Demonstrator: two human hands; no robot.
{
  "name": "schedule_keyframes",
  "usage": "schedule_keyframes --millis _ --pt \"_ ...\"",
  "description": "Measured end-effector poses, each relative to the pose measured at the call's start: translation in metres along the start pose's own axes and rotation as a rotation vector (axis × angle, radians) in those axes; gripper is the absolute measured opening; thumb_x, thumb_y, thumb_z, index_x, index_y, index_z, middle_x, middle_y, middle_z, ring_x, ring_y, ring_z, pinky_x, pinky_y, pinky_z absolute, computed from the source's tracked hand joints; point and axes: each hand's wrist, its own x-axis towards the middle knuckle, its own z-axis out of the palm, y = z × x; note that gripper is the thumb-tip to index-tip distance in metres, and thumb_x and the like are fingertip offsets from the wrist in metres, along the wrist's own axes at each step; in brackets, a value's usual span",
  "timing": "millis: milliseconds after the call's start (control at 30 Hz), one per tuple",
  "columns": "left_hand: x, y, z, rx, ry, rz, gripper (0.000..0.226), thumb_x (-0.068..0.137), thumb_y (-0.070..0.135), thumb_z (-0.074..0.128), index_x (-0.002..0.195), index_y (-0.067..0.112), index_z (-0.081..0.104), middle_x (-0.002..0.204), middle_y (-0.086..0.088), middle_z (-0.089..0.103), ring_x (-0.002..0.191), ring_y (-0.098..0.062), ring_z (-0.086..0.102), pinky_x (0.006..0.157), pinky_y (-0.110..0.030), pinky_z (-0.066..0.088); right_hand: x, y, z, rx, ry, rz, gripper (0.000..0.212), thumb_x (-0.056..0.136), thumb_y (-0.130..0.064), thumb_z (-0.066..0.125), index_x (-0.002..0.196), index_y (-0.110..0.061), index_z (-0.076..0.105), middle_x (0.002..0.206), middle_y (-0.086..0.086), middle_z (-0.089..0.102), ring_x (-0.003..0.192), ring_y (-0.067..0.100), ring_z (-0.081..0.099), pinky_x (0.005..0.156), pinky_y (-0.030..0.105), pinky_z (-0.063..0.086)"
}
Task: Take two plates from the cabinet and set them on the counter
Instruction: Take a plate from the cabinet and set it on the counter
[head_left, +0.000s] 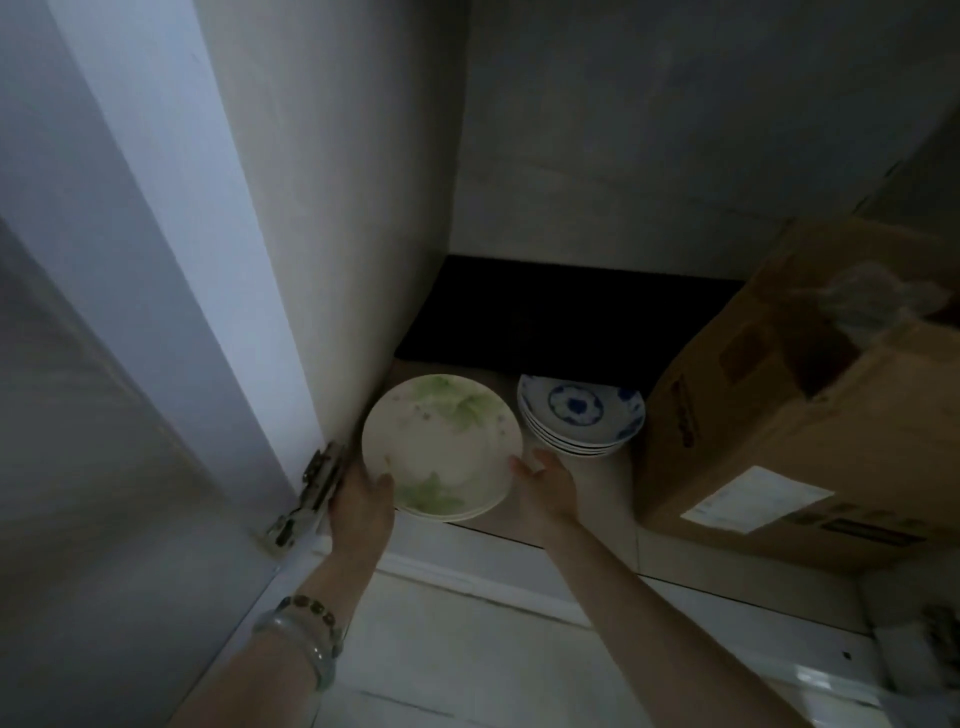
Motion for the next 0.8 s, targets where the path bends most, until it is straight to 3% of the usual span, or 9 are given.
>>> schedule_keyframes --millis 100,267,400,500,633,800 --pt "0.002 -0.003 0.002 -0.006 -0.025 0.053 0.049 0.088 -0.007 0.049 0.136 0.002 0.043 0.136 -0.016 0.052 0.127 -0.032 0.046 0.108 -0.048 0.037 0.01 0.001 0.01 -0.12 -0.055 -0.017 0.044 0.086 -0.027 0.064 0.124 -0.006 0.057 0.121 0.018 0.063 0.115 0.035 0.054 0.098 0.043 0.042" --pt "0.003 -0.005 0.004 0.028 -0.041 0.105 0.059 0.089 -0.005 0.046 0.144 0.014 0.036 0.141 -0.007 0.048 0.131 -0.025 0.043 0.109 -0.037 0.034 0.014 0.0 0.017 -0.062 0.002 -0.029 0.042 0.074 -0.018 0.075 0.114 -0.009 0.067 0.11 0.015 0.069 0.107 0.031 0.06 0.079 0.033 0.05" --pt "0.001 -0.005 0.006 0.011 -0.028 0.087 0.063 0.083 -0.014 0.045 0.141 0.009 0.039 0.139 -0.012 0.049 0.131 -0.028 0.043 0.11 -0.045 0.036 0.008 -0.001 0.018 0.028 0.065 0.016 0.035 0.073 -0.004 0.074 0.108 -0.003 0.069 0.106 0.017 0.071 0.093 0.024 0.064 0.057 0.012 0.037" --pt "-0.006 -0.001 0.007 -0.068 -0.013 0.036 0.06 0.083 -0.017 0.046 0.137 0.008 0.044 0.134 -0.011 0.054 0.125 -0.03 0.049 0.108 -0.046 0.039 0.002 0.0 0.014 0.033 0.087 0.031 0.033 0.072 -0.003 0.074 0.105 -0.002 0.07 0.104 0.017 0.071 0.088 0.023 0.063 0.052 0.01 0.033" --pt "-0.016 0.006 0.007 -0.187 0.047 -0.02 0.057 0.084 -0.015 0.049 0.13 0.018 0.052 0.118 0.01 0.052 0.112 -0.012 0.046 0.097 -0.027 0.036 -0.002 0.004 0.002 0.029 0.067 0.023 0.032 0.071 -0.009 0.077 0.102 -0.005 0.07 0.102 0.014 0.072 0.094 0.027 0.065 0.065 0.023 0.04" --pt "-0.035 0.019 0.008 -0.197 0.047 -0.039 0.032 0.087 -0.002 0.054 0.115 0.011 0.062 0.105 -0.003 0.061 0.1 -0.021 0.054 0.081 -0.025 0.041 -0.014 0.007 -0.023 0.136 0.074 0.025 0.038 0.072 0.001 0.076 0.108 0.002 0.066 0.111 0.018 0.068 0.105 0.032 0.062 0.083 0.037 0.052"
